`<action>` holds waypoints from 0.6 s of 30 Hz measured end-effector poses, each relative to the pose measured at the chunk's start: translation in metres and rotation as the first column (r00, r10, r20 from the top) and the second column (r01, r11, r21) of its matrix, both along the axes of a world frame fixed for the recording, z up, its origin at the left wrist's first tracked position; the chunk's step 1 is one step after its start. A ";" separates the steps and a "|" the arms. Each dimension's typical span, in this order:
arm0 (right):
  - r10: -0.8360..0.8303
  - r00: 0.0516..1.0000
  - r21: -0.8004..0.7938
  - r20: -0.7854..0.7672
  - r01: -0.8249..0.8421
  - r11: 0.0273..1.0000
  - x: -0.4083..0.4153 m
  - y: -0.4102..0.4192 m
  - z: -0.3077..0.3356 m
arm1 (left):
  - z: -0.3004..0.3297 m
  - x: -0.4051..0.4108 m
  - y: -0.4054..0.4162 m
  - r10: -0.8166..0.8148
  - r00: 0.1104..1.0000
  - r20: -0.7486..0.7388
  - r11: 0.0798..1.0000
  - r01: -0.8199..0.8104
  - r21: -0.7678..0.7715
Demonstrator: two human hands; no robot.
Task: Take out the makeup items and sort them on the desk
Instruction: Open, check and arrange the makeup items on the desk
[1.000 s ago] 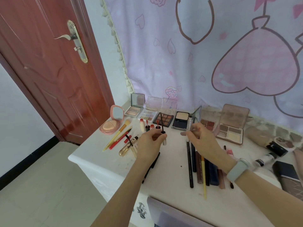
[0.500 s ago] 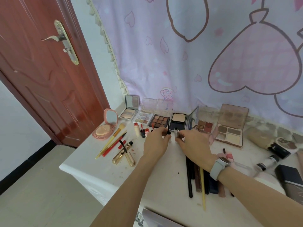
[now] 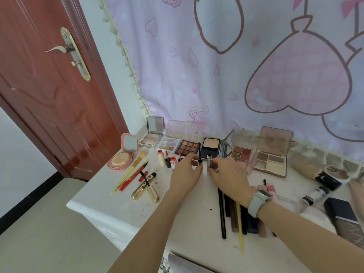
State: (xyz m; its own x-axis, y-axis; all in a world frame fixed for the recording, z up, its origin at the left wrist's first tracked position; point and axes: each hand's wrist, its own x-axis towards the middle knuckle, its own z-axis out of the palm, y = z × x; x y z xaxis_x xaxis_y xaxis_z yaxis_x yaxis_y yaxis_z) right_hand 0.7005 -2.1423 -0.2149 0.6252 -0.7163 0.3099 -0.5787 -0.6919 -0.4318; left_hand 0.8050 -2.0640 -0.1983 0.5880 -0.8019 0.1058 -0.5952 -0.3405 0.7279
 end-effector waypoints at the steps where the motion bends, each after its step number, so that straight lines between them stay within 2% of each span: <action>1: 0.002 1.000 -0.002 0.000 -0.002 1.000 0.000 0.000 0.000 | 0.000 0.000 0.000 0.000 1.000 -0.003 1.000 0.000 -0.003; 6: 0.012 1.000 0.002 0.007 -0.012 1.000 0.000 0.002 0.002 | -0.001 0.000 0.007 0.013 1.000 -0.008 0.999 -0.013 -0.032; 10: 0.040 0.999 0.013 0.012 -0.041 0.999 -0.003 0.002 0.003 | -0.002 -0.007 0.018 0.063 0.998 0.021 0.995 -0.061 -0.079; 13: 0.058 0.998 0.017 0.020 -0.058 0.998 -0.012 0.003 0.003 | -0.002 -0.018 0.033 0.040 0.997 0.070 0.996 -0.034 -0.084; 18: 0.032 0.994 0.033 0.104 -0.035 0.999 -0.035 0.005 0.008 | -0.005 -0.045 0.055 -0.134 0.983 0.128 0.984 0.117 0.132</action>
State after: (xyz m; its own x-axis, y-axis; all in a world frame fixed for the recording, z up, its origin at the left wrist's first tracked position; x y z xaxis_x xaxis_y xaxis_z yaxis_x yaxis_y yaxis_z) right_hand 0.6651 -2.1370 -0.2072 0.6151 -0.7071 0.3489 -0.5066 -0.6934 -0.5123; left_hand 0.7595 -2.0092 -0.2033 0.4688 -0.8802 0.0740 -0.7296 -0.3386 0.5942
